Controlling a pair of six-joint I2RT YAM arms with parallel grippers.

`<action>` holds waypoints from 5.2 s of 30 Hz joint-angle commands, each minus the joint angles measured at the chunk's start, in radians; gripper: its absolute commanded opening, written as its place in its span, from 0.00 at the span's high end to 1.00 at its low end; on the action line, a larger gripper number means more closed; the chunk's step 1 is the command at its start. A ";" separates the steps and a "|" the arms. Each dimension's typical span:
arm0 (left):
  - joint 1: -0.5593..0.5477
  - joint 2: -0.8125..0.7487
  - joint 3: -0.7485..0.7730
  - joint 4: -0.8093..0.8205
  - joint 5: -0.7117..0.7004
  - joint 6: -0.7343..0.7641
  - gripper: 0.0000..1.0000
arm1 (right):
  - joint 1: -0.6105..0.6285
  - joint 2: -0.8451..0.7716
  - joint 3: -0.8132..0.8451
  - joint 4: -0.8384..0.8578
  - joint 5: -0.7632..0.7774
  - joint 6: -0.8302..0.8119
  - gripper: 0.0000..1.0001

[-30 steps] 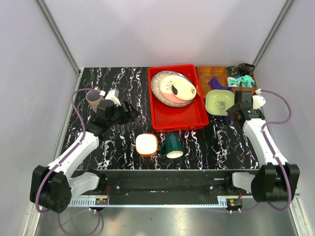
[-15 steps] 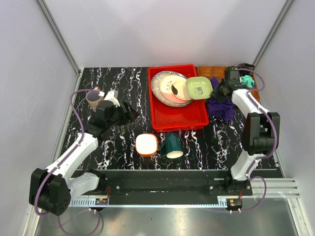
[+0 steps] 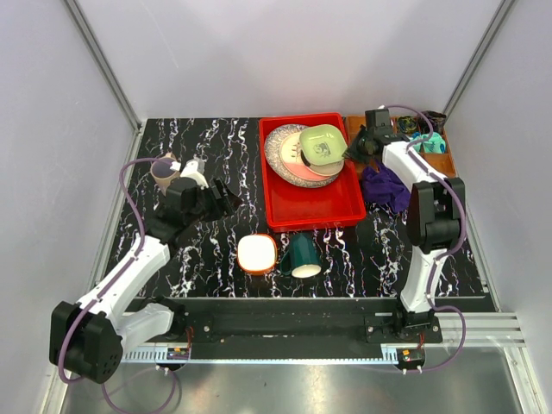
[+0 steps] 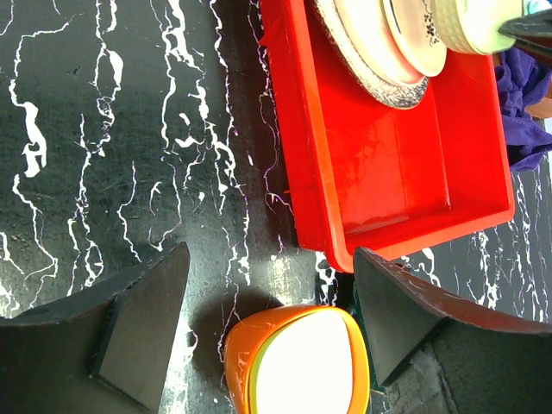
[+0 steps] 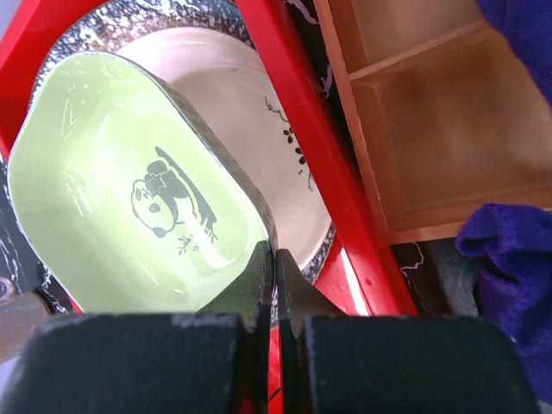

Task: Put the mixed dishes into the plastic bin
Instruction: Place the plate in the plastic bin, then pick up the bowl from the center of the board.

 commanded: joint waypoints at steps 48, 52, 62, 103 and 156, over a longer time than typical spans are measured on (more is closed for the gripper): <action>-0.184 -0.102 -0.001 -0.156 -0.088 0.205 0.31 | 0.198 -0.631 -0.469 -0.016 0.050 -0.016 0.44; -0.287 -0.082 0.005 -0.213 -0.211 0.203 0.34 | 0.208 -0.697 -0.576 -0.016 0.047 -0.003 0.44; -0.468 0.027 0.043 -0.296 -0.413 0.169 0.39 | 0.209 -0.725 -0.631 -0.003 0.031 -0.002 0.44; -0.490 0.072 0.045 -0.278 -0.413 0.183 0.67 | 0.208 -0.705 -0.681 0.047 -0.010 0.038 0.44; -0.491 -0.002 0.199 -0.327 -0.456 0.206 1.00 | 0.208 -0.697 -0.707 0.069 -0.018 0.064 0.43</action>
